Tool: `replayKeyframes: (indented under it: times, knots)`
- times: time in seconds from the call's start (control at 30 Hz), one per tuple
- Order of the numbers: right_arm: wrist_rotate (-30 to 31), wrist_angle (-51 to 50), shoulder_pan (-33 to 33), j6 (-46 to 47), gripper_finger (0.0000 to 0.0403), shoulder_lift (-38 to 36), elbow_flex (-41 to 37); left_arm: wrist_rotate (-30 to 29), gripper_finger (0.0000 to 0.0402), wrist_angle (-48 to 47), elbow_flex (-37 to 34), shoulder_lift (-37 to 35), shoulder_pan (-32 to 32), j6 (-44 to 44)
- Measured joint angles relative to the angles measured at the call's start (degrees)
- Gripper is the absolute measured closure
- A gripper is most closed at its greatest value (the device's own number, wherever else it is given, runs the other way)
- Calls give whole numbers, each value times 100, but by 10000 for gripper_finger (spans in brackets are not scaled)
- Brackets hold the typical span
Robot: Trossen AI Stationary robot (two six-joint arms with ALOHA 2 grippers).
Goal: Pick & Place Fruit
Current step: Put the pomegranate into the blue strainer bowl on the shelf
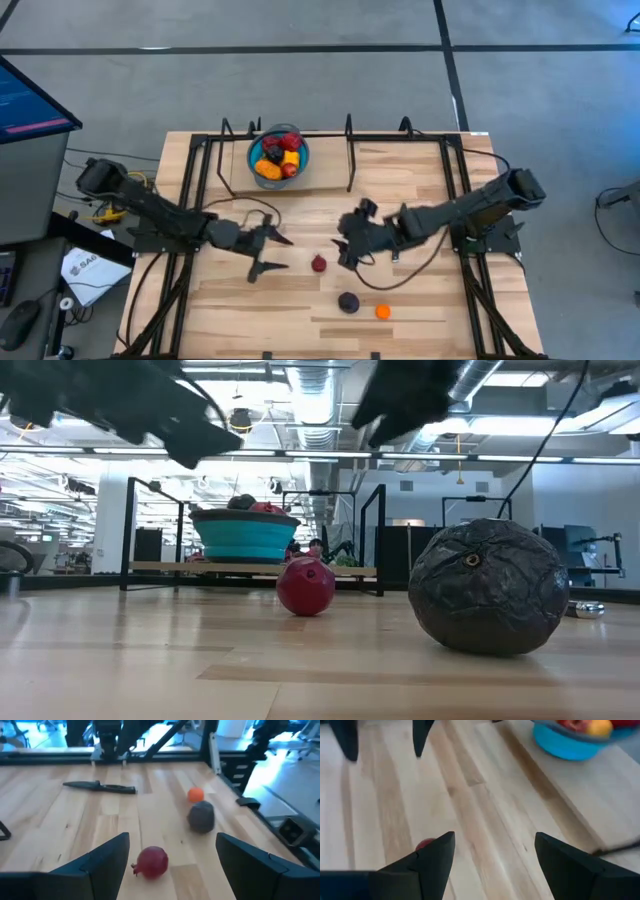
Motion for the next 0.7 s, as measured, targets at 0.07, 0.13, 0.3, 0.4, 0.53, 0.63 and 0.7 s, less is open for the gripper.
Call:
replayKeyframes:
  times: [0.07,0.13,0.3,0.4,0.53,0.63,0.7]
  knots:
    - [427,129,195,439,133,-96,-285,-5,112,17,298,517,0,-21]
    - [838,168,345,767,133,-147,-473,-120,112,-20,676,1068,35,-368]
    - [1166,71,515,997,133,-175,-586,56,112,-863,1723,2097,405,-2557]
    - [1259,73,550,972,133,-175,-586,519,112,-1639,2205,2565,531,-3320]
    - [1588,-142,678,969,133,-169,-586,804,112,-2165,2582,2942,595,-3888]
    - [1992,-442,881,1153,133,-163,-586,656,112,-2178,2695,3028,607,-4186]
    - [2327,-624,1057,1380,133,-160,-586,438,112,-2208,2701,3050,614,-4310]
